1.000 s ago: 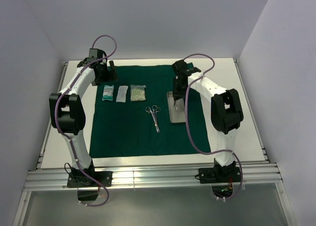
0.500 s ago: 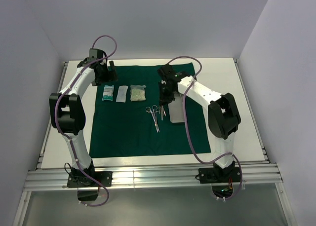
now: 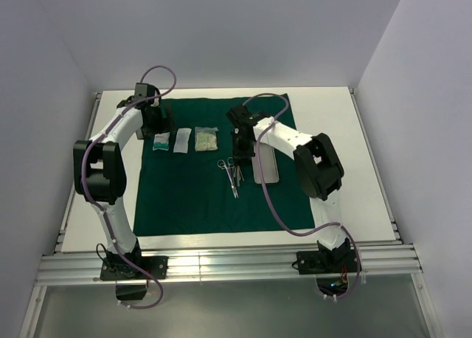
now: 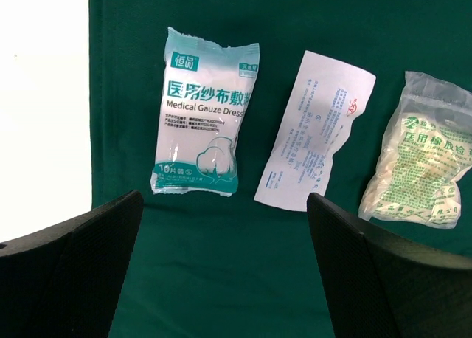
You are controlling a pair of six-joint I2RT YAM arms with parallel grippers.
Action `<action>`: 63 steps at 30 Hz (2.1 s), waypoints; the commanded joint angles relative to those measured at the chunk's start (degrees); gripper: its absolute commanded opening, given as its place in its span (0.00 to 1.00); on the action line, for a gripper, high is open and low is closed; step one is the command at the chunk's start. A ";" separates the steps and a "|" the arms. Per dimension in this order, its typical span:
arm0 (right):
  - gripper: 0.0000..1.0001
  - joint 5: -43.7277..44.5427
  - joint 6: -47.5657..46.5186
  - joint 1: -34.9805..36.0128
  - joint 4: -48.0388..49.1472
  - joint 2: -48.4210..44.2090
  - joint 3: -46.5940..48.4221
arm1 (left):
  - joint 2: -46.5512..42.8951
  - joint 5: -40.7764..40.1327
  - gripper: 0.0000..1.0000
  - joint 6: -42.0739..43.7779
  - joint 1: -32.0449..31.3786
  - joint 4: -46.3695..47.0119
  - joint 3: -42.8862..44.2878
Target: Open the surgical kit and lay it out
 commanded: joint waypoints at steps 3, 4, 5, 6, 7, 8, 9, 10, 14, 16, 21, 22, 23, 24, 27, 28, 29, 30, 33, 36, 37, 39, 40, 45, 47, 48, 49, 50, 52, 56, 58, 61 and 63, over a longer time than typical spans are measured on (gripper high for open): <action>0.29 -0.56 -0.33 1.14 0.88 -0.67 0.91 | -4.10 -0.15 0.97 0.63 0.46 2.47 -0.50; 0.33 -0.56 -0.42 1.14 0.88 -0.67 1.17 | -3.93 -0.07 0.97 0.63 0.46 2.39 -0.33; 0.43 -0.39 -0.77 1.22 0.88 -0.76 1.70 | -3.92 -0.06 0.97 0.63 0.38 2.30 -0.15; 0.47 0.22 -0.86 1.14 0.79 -0.76 1.96 | -3.66 -0.06 0.97 0.63 0.46 2.13 0.37; 0.50 0.58 -0.95 1.14 0.53 -0.67 2.14 | -3.57 0.02 0.97 0.90 0.46 2.12 0.81; 0.58 1.02 -1.03 1.05 0.44 -0.93 2.32 | -3.40 -0.06 0.98 1.07 0.46 2.04 1.25; 0.60 1.11 -1.12 0.96 0.18 -1.11 2.32 | -2.87 -0.33 0.98 1.16 0.46 1.51 2.65; 0.61 1.11 -1.04 0.87 0.00 -1.37 2.14 | -2.70 -0.50 0.97 1.60 0.46 1.25 3.27; 0.59 0.94 -1.21 0.08 0.00 -5.32 3.72 | -2.17 -0.50 0.97 2.39 0.46 0.72 5.82; 0.55 0.23 -1.82 -1.15 1.48 -9.52 5.82 | -2.52 -0.24 0.97 2.39 0.46 1.07 6.27; 0.54 -2.76 -8.93 -6.94 3.51 -15.87 6.19 | -2.43 0.38 0.96 2.57 0.38 1.68 6.53; 0.52 -2.50 -11.03 -9.21 2.90 -16.66 4.27 | -2.34 0.38 0.95 3.00 0.29 1.68 6.62; 0.51 -3.19 -15.32 -10.63 2.03 -16.67 3.47 | -1.99 0.81 0.95 3.44 0.37 1.16 7.49; 0.51 -3.81 -17.01 -12.03 -0.16 -16.40 2.85 | -1.29 0.90 0.94 3.71 0.38 0.55 8.19; 0.51 -4.69 -22.12 -16.43 -0.88 -16.58 -2.15 | -0.93 1.34 0.94 4.50 0.38 -0.43 9.34; 0.52 -4.61 -24.04 -17.40 -1.06 -16.58 -4.17 | -1.20 1.34 0.95 5.02 0.38 -0.16 9.08; 0.52 -4.17 -24.76 -17.76 -1.23 -16.40 -5.06 | -1.55 1.34 0.95 5.29 0.38 0.27 8.21; 0.52 -5.12 -25.20 -18.02 -1.67 -16.14 -5.67 | -2.25 2.91 0.95 5.55 0.38 1.15 7.76; 0.55 -5.83 -25.21 -18.37 -1.15 -15.52 -8.58 | -3.13 3.89 0.95 6.17 0.38 1.86 6.62; 0.57 -6.80 -23.54 -18.20 -0.71 -13.25 -9.90 | -2.78 3.98 0.94 6.26 0.38 1.51 6.09; 0.57 -6.37 -22.93 -18.20 -0.45 -12.11 -10.16 | -2.52 3.46 0.94 6.26 0.29 1.07 6.00; 0.57 -5.84 -21.43 -18.03 0.08 -10.96 -9.99 | -2.17 3.10 0.94 6.26 0.38 0.89 5.65; 0.56 -4.70 -20.90 -17.85 0.26 -9.91 -9.64 | -2.17 3.01 0.94 6.26 0.29 0.81 5.65; 0.45 -1.53 -19.41 -17.50 0.52 -5.87 -8.67 | -1.82 2.57 0.94 6.17 0.37 0.63 5.91; 0.43 -0.39 -18.79 -17.50 0.52 -4.72 -8.49 | -1.64 2.14 0.95 6.17 0.38 0.45 6.18; 0.40 -0.21 -18.70 -17.50 0.26 -3.84 -8.49 | -1.64 2.13 0.94 6.43 0.38 0.37 6.18; 0.39 -0.12 -18.53 -17.50 0.35 -3.66 -8.58 | -1.64 2.13 0.94 6.52 0.38 0.37 6.18; 0.38 -0.30 -18.53 -17.50 0.44 -3.57 -8.76 | -1.55 2.13 0.94 6.61 0.38 0.28 6.26; 0.30 -0.65 -18.18 -17.41 0.87 -3.40 -9.19 | -1.38 2.13 0.95 6.87 0.38 0.28 6.35; 0.04 0.23 -17.56 -17.41 0.44 -3.04 -8.85 | -0.41 1.87 0.95 7.58 0.38 -0.07 6.62; 0.00 1.45 -18.17 -17.67 0.09 -3.13 -7.10 | 0.12 -0.32 0.95 8.63 0.46 -0.51 6.79; 0.00 2.94 -20.10 -19.60 -1.05 -1.99 -1.13 | 0.47 0.37 0.96 9.68 0.72 -0.51 7.40; 0.00 3.39 -21.77 -21.53 -1.41 0.02 4.56 | 0.30 1.34 0.98 10.47 0.81 -0.25 7.67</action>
